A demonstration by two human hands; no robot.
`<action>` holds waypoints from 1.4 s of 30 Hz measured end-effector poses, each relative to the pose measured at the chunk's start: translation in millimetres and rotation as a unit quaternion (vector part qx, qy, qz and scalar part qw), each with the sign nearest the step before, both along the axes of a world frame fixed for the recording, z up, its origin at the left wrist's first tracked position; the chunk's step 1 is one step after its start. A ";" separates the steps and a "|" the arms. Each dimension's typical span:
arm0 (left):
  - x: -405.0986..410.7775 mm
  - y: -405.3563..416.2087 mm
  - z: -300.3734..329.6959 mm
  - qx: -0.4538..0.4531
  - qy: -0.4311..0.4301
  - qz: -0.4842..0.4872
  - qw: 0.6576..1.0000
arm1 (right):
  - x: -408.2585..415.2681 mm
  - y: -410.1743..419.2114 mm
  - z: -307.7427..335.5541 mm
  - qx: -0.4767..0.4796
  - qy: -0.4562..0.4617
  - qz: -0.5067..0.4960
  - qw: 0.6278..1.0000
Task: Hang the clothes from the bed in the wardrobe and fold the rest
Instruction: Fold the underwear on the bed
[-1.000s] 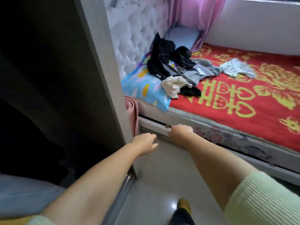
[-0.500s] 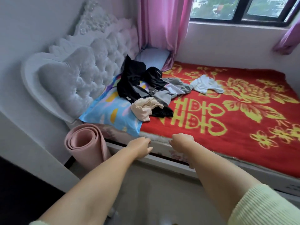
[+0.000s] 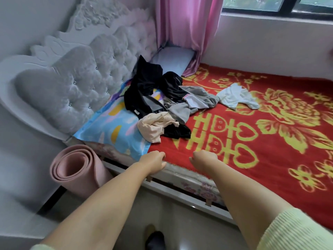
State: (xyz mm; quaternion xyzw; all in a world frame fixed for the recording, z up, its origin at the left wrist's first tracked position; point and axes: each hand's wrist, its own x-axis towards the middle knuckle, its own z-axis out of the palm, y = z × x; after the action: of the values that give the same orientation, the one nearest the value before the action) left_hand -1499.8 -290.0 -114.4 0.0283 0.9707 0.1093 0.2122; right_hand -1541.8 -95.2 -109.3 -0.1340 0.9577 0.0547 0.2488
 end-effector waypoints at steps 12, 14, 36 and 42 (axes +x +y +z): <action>-162.4 -74.0 -64.6 0.025 -0.057 0.053 0.997 | -172.2 -67.7 -62.3 -0.023 -0.058 -0.014 0.998; -194.3 -89.8 -76.1 0.016 -0.069 0.046 0.996 | -198.7 -86.4 -71.3 -0.047 -0.070 -0.025 0.996; -330.4 -174.4 -274.2 -0.089 0.107 -0.004 0.990 | -323.3 -217.2 -315.7 -0.211 -0.122 -0.091 0.966; -336.2 -178.9 -259.8 -0.011 0.089 0.030 0.995 | -329.8 -212.5 -302.7 -0.313 -0.092 -0.147 0.934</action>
State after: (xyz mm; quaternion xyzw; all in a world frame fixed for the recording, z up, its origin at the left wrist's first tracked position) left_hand -1836.0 -469.0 -374.2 0.0063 0.9874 0.1016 0.1214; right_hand -1871.7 -307.8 -412.0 -0.0674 0.9082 -0.2977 0.2862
